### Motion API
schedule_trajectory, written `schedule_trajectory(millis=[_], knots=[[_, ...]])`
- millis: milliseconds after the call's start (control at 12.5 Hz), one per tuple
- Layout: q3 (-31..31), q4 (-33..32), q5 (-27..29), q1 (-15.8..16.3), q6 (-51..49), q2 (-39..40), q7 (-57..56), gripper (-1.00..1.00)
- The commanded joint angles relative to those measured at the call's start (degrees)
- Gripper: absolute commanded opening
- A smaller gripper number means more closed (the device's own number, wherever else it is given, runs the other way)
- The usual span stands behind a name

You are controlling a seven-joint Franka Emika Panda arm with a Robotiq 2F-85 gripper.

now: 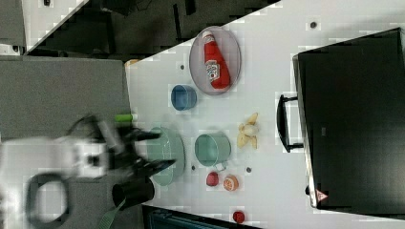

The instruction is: Pick banana from table and place on oven.

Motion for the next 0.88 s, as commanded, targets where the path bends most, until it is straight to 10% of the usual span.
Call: schedule_trajectory(millis=[80,880], knots=[[0.27,-1.59,-0.54,-0.25,5.69,6.51,0.82,1.0],[0.12,-13.89,-0.48,-0.27,37.13,22.28,0.82,1.0]])
